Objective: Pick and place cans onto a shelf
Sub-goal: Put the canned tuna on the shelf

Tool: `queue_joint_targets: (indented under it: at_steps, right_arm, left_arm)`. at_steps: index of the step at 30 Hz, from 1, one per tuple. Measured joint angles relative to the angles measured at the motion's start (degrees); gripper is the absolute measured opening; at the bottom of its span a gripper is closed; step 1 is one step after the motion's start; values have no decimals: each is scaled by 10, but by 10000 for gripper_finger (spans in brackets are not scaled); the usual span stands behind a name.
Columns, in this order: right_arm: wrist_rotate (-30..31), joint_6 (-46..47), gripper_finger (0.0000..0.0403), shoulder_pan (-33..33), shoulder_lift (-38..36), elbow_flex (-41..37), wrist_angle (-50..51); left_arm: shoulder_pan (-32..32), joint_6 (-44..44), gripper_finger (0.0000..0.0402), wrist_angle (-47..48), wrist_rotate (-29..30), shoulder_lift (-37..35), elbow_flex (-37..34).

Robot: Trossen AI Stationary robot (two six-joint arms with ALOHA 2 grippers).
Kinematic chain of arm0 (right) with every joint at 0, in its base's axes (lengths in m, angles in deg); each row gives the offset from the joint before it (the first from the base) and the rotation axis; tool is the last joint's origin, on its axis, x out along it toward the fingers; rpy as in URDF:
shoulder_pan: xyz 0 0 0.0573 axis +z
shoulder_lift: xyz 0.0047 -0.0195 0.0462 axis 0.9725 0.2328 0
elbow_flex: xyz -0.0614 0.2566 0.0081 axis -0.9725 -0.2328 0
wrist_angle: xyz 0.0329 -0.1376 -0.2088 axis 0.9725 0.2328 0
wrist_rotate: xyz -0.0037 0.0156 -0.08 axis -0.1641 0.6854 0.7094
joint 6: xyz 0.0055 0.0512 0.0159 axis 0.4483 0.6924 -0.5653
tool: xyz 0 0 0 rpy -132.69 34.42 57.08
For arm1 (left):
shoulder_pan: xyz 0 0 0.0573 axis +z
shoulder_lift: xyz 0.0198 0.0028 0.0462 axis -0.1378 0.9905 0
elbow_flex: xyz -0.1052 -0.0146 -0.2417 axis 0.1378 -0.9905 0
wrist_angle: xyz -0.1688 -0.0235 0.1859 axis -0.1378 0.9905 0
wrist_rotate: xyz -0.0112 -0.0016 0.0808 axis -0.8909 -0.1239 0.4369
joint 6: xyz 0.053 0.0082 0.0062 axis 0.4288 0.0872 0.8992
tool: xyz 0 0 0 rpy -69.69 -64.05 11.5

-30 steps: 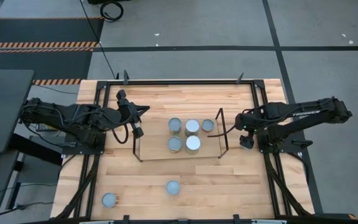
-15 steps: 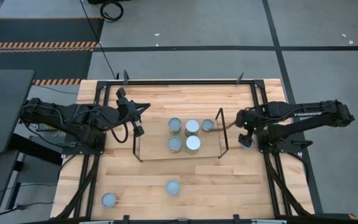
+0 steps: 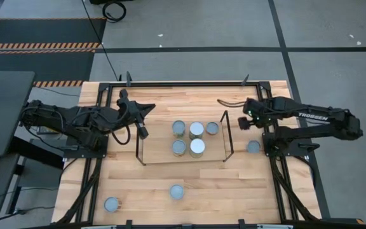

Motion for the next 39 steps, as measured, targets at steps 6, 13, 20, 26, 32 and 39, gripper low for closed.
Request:
queue_joint_targets:
  at_steps: [6, 13, 20, 26, 32, 39]
  right_arm:
    - [-69, 141, 348, -28, 28, -19, -12]
    - [-112, 276, 348, -20, 73, -35, -24]
    - [-128, 371, 345, 7, 104, -35, -21]
    - [-128, 411, 295, 14, 153, -35, -32]
    - [-173, 397, 232, 22, 205, -34, -25]
    - [-186, 395, 208, 26, 250, -33, -56]
  left_arm:
    - [0, -8, 20, 12, 0, 0, 0]
    - [0, -8, 20, 44, 0, 0, 0]
    - [0, -7, 20, 74, 0, 0, 0]
    - [0, 32, 20, 61, 0, 0, 0]
    - [0, 37, 20, 52, 0, 0, 0]
    - [0, 37, 20, 52, 0, 0, 0]
